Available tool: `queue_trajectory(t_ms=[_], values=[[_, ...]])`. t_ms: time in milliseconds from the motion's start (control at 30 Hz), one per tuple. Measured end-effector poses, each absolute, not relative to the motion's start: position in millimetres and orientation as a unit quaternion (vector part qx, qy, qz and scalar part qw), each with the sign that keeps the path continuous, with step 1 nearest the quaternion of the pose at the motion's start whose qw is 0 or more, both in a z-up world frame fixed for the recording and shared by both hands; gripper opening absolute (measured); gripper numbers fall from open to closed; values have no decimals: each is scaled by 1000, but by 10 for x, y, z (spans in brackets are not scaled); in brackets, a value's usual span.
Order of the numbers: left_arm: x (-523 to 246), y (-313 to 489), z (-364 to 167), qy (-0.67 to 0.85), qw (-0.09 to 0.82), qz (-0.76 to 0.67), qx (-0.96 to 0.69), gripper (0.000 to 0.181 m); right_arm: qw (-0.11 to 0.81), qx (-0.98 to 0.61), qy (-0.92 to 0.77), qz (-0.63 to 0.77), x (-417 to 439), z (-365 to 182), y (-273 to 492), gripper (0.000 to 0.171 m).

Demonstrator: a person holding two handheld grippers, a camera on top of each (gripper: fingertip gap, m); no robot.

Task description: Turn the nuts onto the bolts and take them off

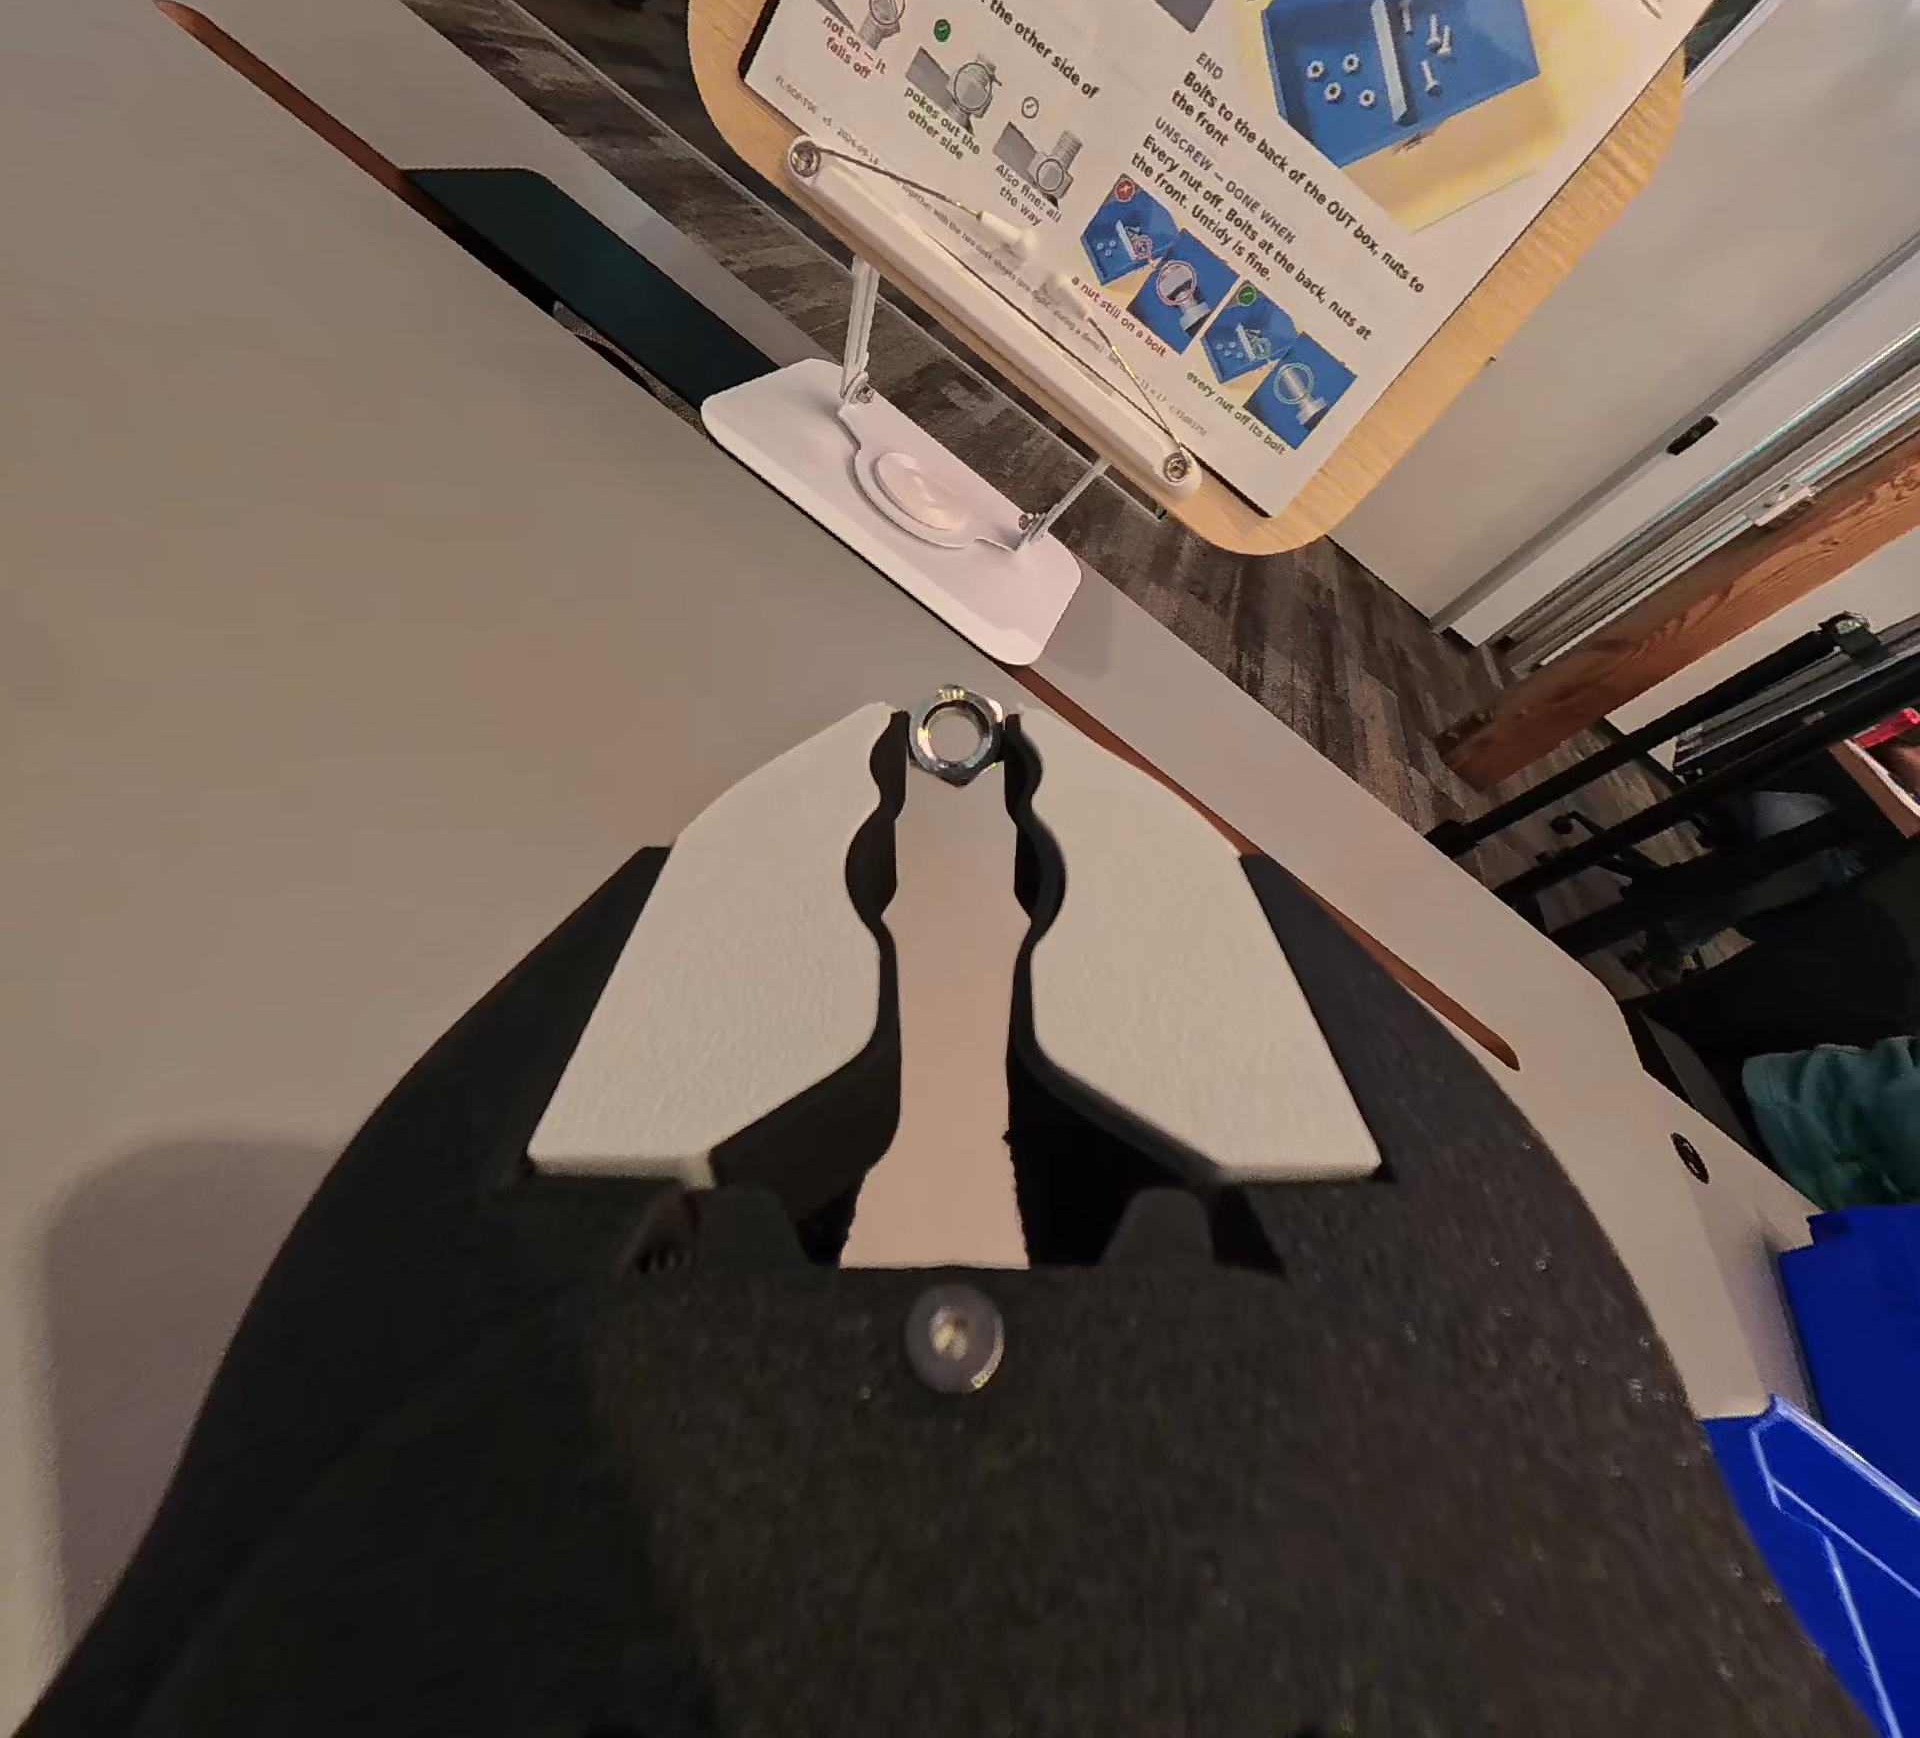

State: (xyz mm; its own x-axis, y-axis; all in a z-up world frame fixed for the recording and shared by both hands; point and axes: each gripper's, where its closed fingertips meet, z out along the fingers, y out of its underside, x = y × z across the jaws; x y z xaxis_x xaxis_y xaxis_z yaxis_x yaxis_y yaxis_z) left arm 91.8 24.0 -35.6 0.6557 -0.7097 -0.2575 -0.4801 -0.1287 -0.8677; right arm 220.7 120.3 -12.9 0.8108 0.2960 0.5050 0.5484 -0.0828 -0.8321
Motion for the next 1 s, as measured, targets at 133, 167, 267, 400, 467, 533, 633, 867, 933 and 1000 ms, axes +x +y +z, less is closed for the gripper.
queue_trajectory(t_ms=[133,167,267,400,467,533,633,867,933,1000], values=[[964,372,-311,388,532,-95,-747,14,608,-731,-292,-102,2250,-128,1209,18],[964,422,-299,383,534,-86,-749,15,606,-732,-293,-101,2263,-128,1209,17],[952,576,-255,364,542,-61,-755,14,602,-736,-295,-99,2320,-130,1213,18],[948,728,-217,335,550,-49,-763,14,600,-737,-297,-93,2407,-97,1205,17],[952,788,-232,327,549,-42,-768,14,601,-736,-297,-93,2458,-64,1191,17],[978,832,-253,324,548,-43,-770,15,603,-737,-294,-82,2488,-29,1172,17],[1032,896,-272,325,547,-42,-771,14,606,-736,-297,-53,2485,29,1144,17],[1219,1093,-240,334,549,-59,-764,14,599,-721,-347,22,2320,193,1088,17],[1292,1157,-209,344,552,-70,-756,14,598,-709,-369,66,2225,295,1042,17],[1369,1213,-162,356,557,-83,-746,14,594,-697,-386,108,2160,418,1002,17]])
